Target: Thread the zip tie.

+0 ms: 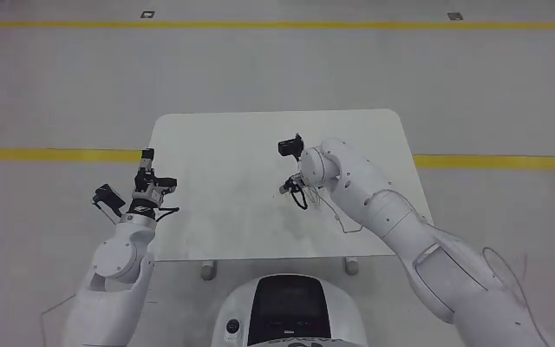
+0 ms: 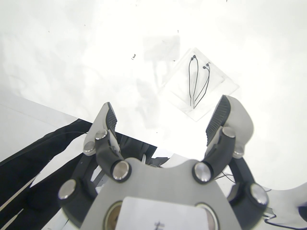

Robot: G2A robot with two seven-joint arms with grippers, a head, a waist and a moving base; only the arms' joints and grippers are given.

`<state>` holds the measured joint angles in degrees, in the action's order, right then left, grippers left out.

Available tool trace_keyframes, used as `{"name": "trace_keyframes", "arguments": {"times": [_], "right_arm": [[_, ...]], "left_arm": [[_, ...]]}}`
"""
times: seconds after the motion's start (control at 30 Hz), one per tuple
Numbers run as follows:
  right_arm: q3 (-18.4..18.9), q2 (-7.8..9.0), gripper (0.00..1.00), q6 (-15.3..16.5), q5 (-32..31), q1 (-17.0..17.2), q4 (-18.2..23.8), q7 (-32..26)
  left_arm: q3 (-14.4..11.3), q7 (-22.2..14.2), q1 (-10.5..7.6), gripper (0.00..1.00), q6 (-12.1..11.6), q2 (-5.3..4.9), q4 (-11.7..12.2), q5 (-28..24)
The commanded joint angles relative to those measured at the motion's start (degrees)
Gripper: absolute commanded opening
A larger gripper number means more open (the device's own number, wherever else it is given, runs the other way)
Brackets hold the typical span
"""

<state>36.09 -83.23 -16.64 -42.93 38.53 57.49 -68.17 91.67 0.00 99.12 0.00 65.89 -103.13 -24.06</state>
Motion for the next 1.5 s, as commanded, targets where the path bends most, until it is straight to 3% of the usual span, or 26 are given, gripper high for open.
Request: {"name": "trace_keyframes", "arguments": {"times": [0.0,0.6,0.73,0.83,1.47], "right_arm": [[0.0,0.00,1.00,0.0,0.0,0.0,0.0,0.0],[-0.7,-0.31,1.00,0.6,-1.3,0.7,-1.0,1.2],[-1.2,-0.51,1.00,-2.3,-4.0,0.9,-0.7,1.4],[-1.3,-0.71,1.00,-2.8,-4.3,1.1,0.0,1.2],[-0.7,-0.95,1.00,-1.3,-4.1,1.6,-1.7,2.5]], "left_arm": [[0.0,0.0,0.00,1.00,0.0,0.00,0.0,0.0],[0.0,0.0,0.00,1.00,0.0,0.00,0.0,0.0],[0.0,0.0,0.00,1.00,0.0,0.00,0.0,0.0],[0.0,0.0,0.00,1.00,0.0,0.00,0.0,0.0],[0.0,0.0,0.00,1.00,0.0,0.00,0.0,0.0]]}}
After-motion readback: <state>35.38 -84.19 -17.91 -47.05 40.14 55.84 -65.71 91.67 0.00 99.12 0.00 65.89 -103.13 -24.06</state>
